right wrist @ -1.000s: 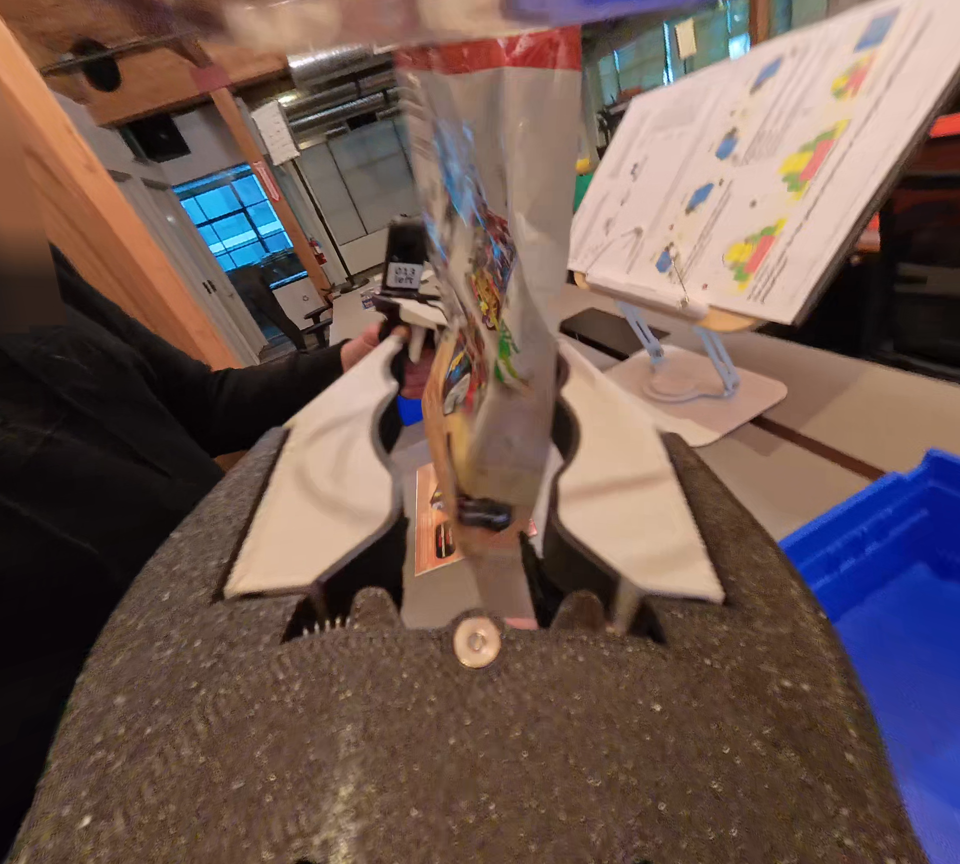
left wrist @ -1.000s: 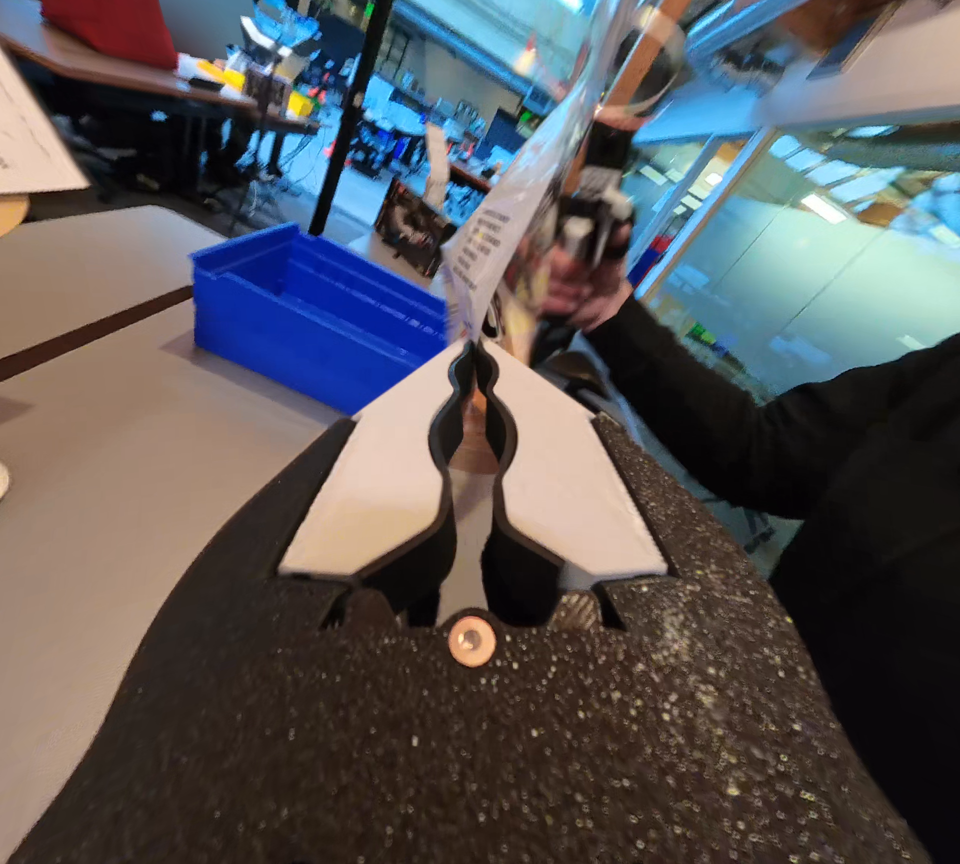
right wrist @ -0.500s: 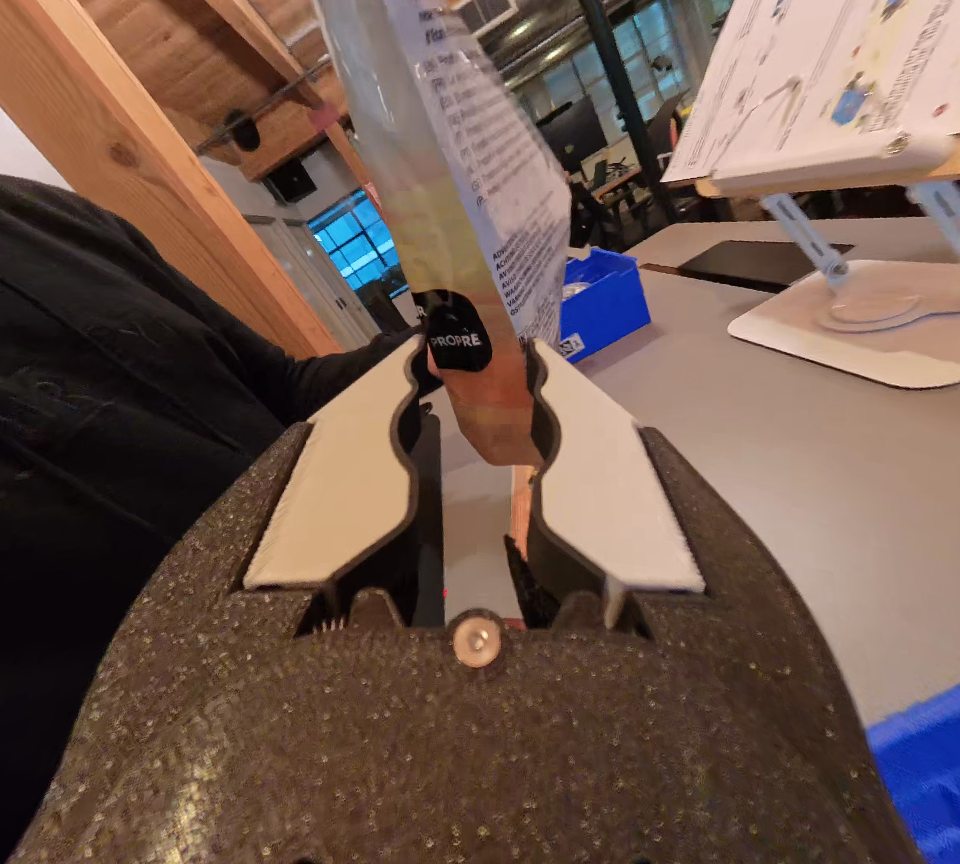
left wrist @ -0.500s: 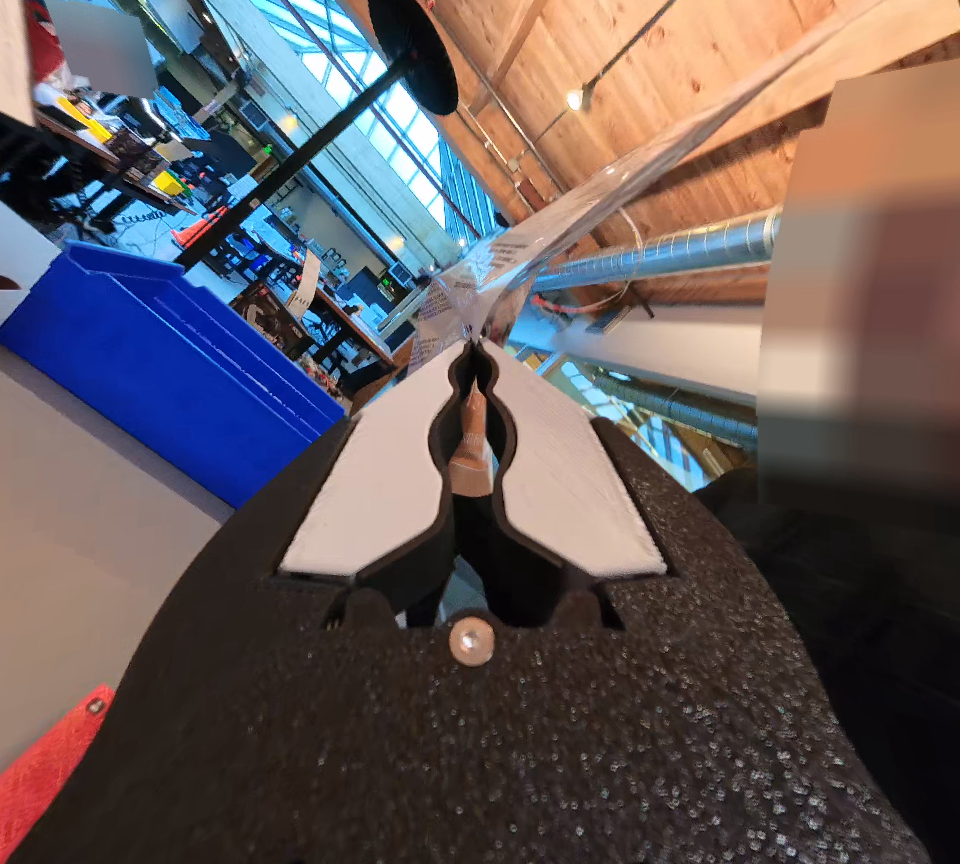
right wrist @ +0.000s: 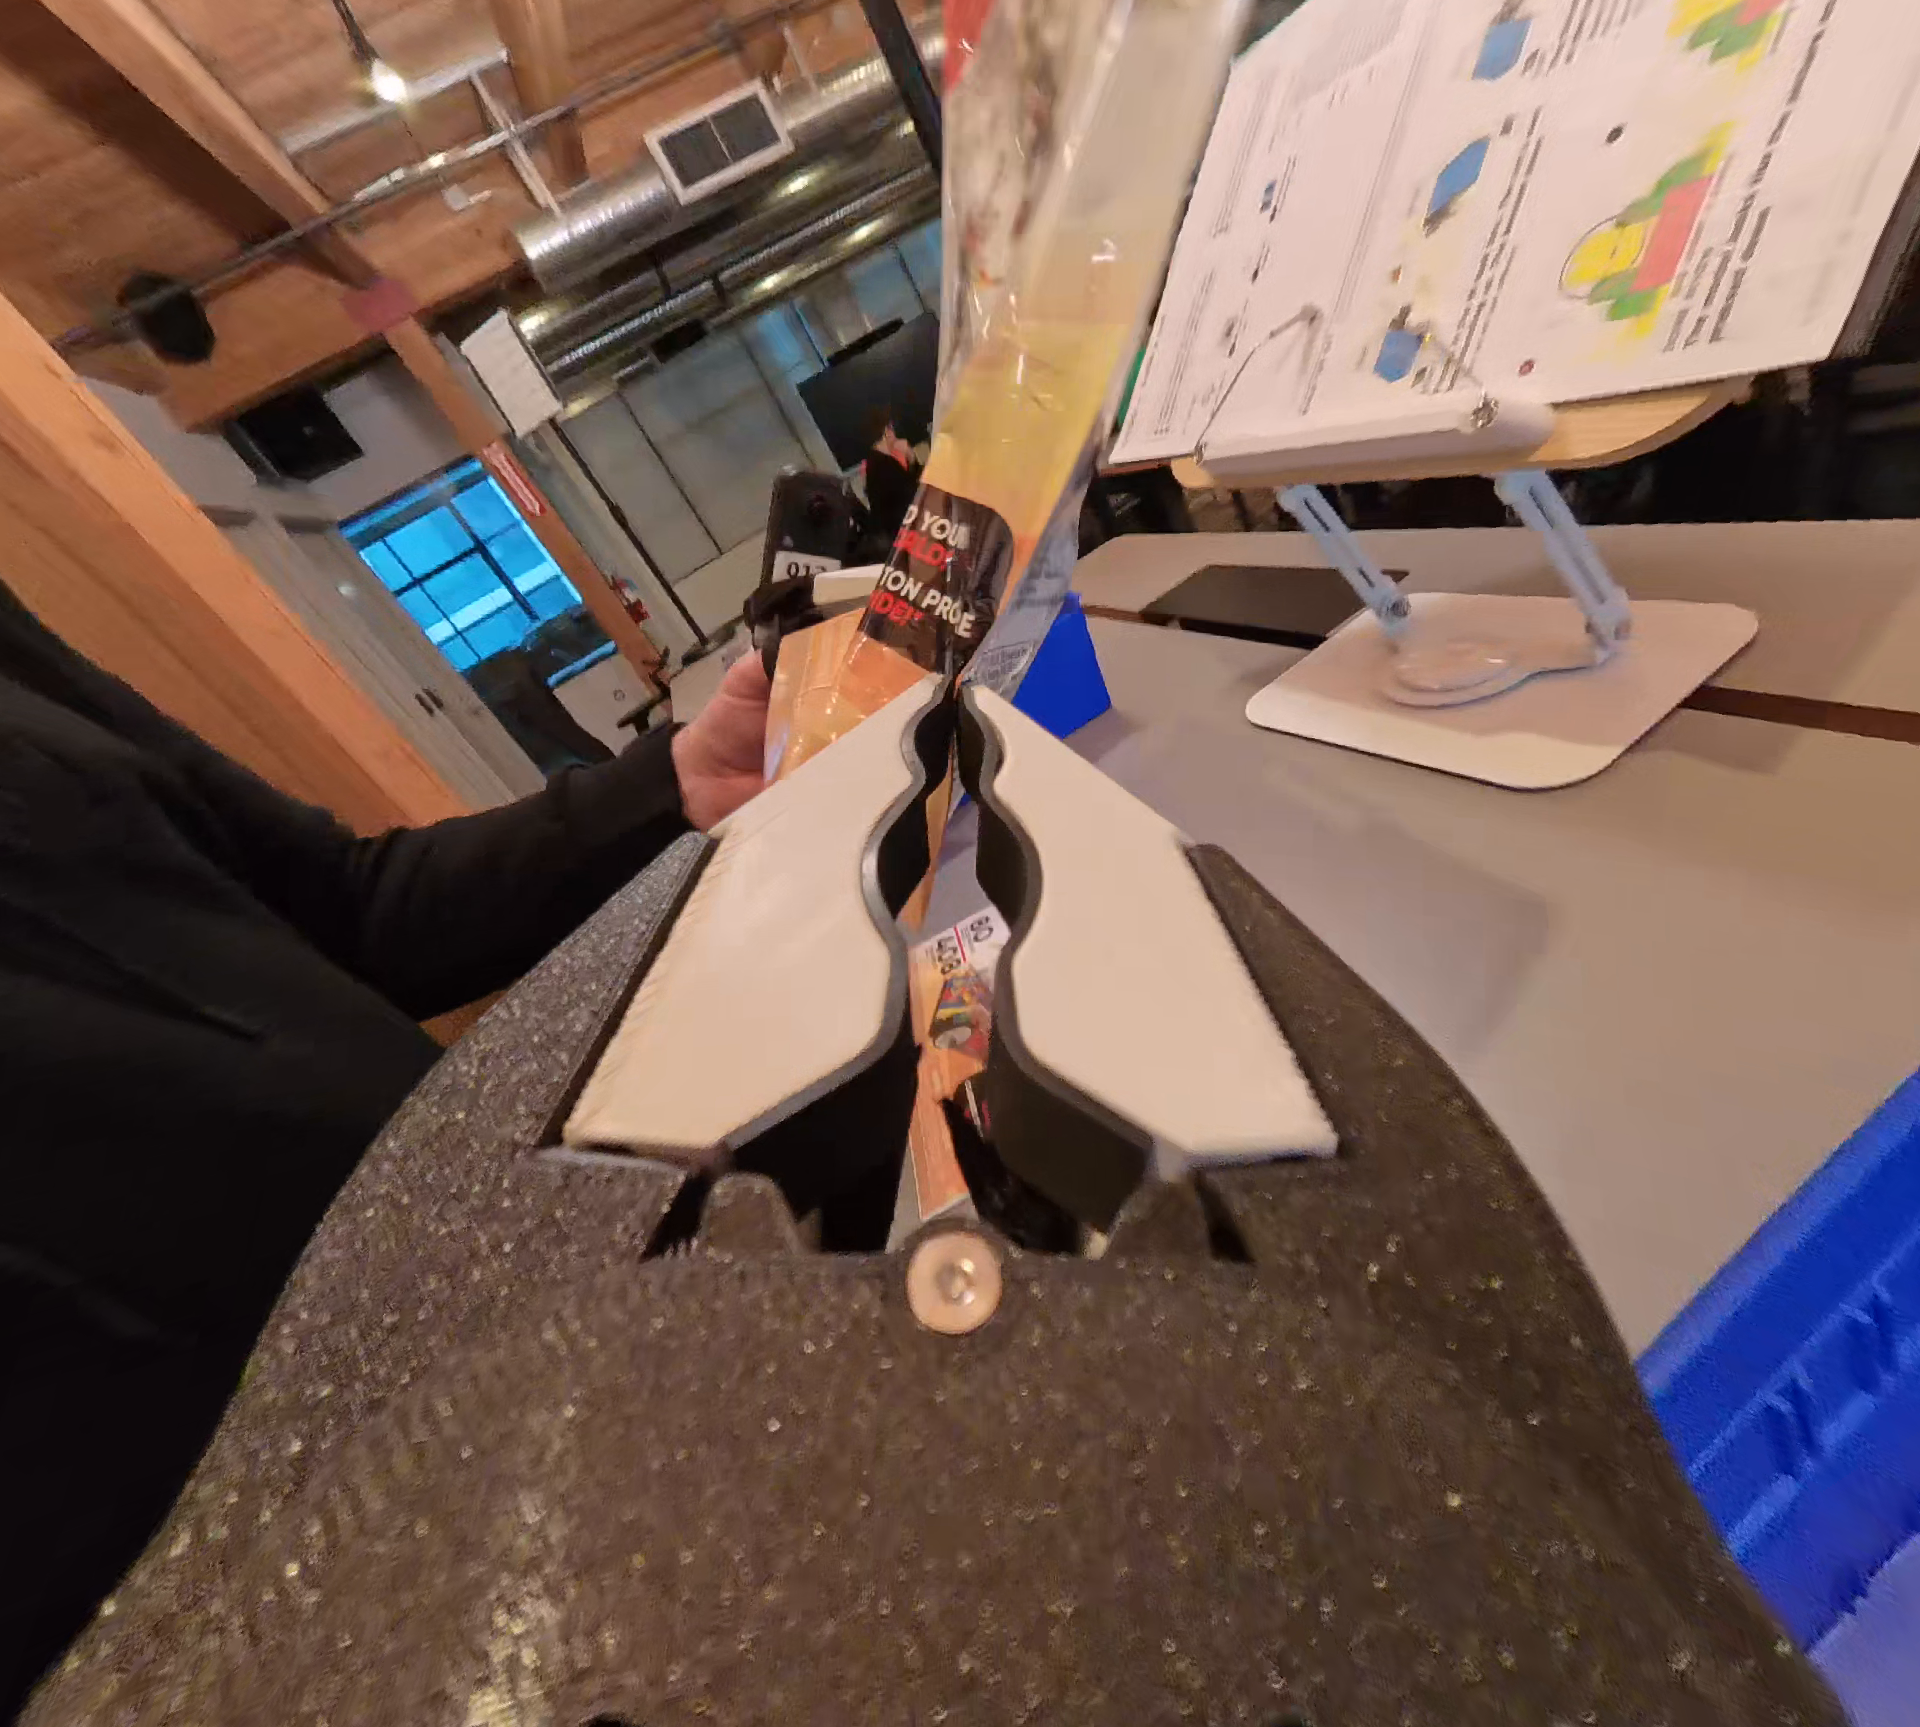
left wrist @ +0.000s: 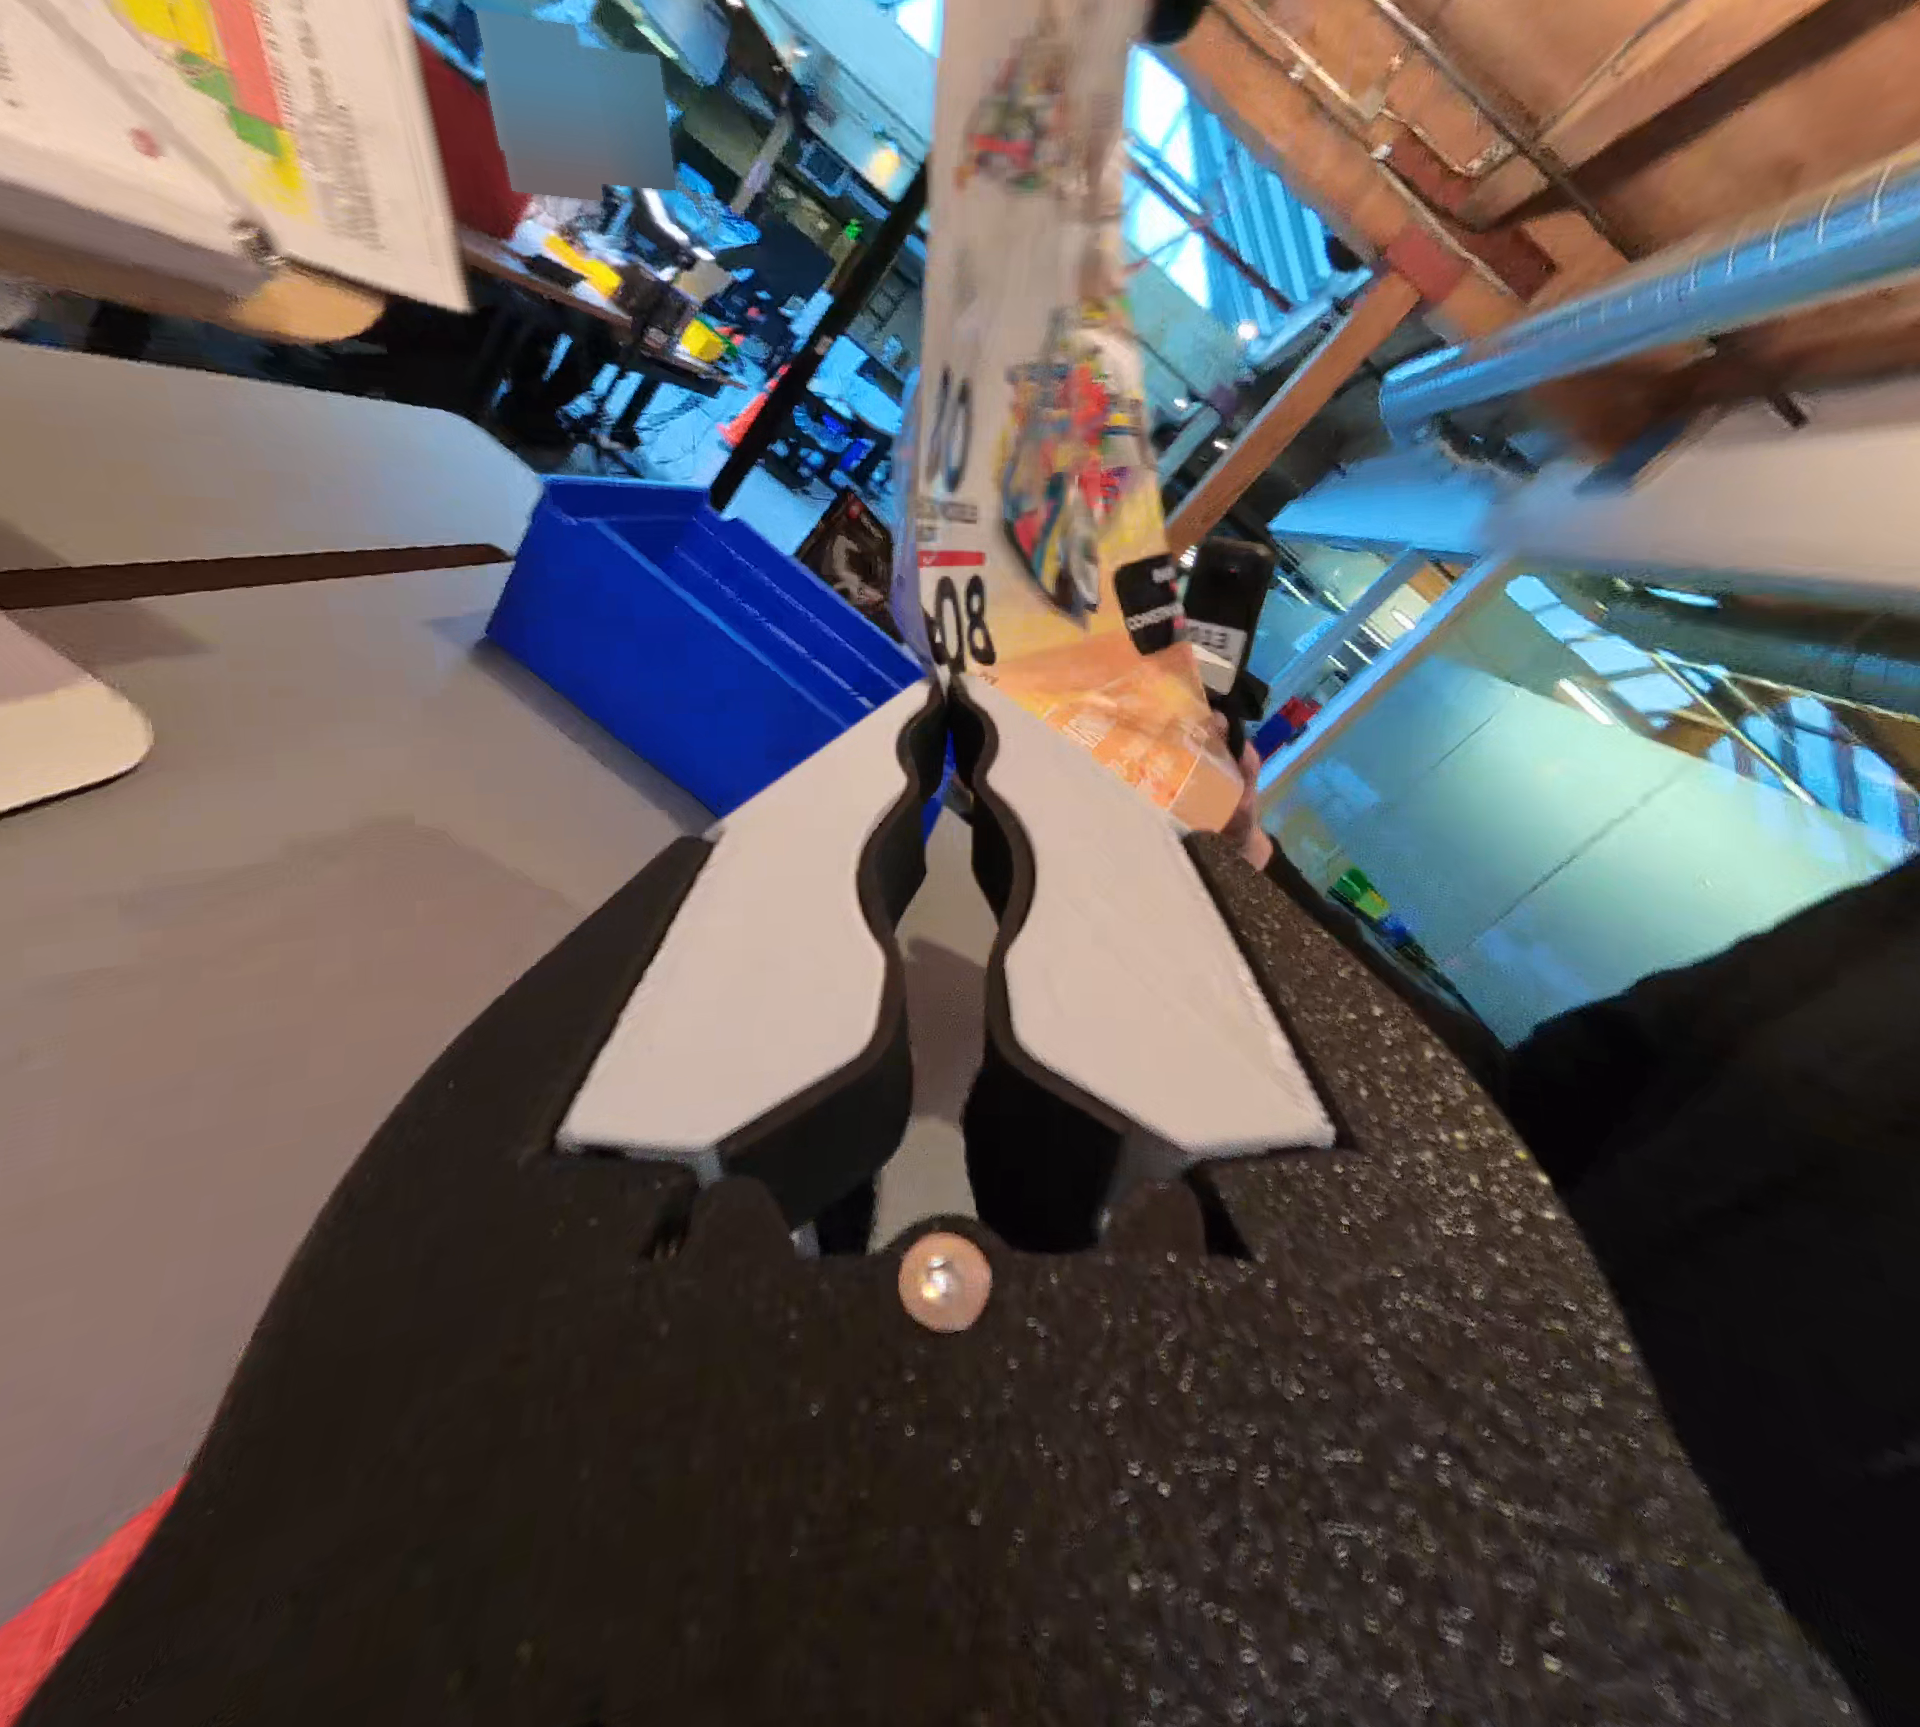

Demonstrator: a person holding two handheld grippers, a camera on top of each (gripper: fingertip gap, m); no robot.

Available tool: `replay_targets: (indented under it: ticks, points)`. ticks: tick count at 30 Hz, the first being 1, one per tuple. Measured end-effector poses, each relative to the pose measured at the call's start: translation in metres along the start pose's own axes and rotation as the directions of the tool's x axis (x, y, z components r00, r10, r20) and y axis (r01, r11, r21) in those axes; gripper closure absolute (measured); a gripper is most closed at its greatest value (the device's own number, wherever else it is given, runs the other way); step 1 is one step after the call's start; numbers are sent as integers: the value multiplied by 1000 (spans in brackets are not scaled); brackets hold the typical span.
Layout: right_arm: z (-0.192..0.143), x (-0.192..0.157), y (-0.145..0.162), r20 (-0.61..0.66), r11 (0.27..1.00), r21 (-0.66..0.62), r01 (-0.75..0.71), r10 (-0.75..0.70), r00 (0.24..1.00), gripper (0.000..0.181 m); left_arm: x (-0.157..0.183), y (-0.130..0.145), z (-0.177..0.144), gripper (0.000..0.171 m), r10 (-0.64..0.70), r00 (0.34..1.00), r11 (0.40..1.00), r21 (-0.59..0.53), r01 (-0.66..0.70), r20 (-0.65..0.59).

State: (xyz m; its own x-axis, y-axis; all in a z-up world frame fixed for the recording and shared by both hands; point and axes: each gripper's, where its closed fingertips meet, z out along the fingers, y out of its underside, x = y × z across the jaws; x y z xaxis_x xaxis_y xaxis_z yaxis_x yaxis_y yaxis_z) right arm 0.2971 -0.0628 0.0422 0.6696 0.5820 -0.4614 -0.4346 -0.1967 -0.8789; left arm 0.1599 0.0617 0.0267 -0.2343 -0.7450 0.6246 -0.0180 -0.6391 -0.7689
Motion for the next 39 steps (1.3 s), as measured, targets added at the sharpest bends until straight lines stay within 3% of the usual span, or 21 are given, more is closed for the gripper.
replay_targets:
  ticks: [3,5,8,11,15,18,29,32,35,39]
  points:
    - [-6,-4,-6,23,999,33,-13,13,1000,181,25,-4,0,168,-45,981,999,0,46,-188]
    - [-6,3,-4,11,998,30,-47,47,999,181,25,3,1,141,-127,959,992,-25,125,-252]
    - [-8,15,5,-4,993,23,-115,116,993,181,24,15,-4,136,-245,912,968,-35,247,-329]
    - [-7,18,17,-8,991,-7,-135,135,991,181,12,36,-7,156,-278,917,960,-57,273,-287]
    - [-13,26,20,-7,982,26,-185,185,983,181,27,75,-9,157,-334,887,938,-202,281,-319]
    - [-15,30,27,-6,977,28,-210,210,978,181,37,84,-13,156,-363,866,929,-208,307,-344]
    - [-25,22,57,-51,983,-23,-181,180,982,181,66,146,-22,162,-567,776,813,-339,473,-277]
    - [-24,11,66,-44,987,-92,-132,128,991,181,79,178,-27,171,-549,807,804,-401,439,-216]
    - [-26,-1,82,-10,964,-245,-100,101,995,181,84,206,-40,171,-525,841,767,-502,400,-131]
    - [-36,-12,101,1,896,-433,-92,102,995,181,67,208,-59,171,-432,902,734,-585,346,-9]
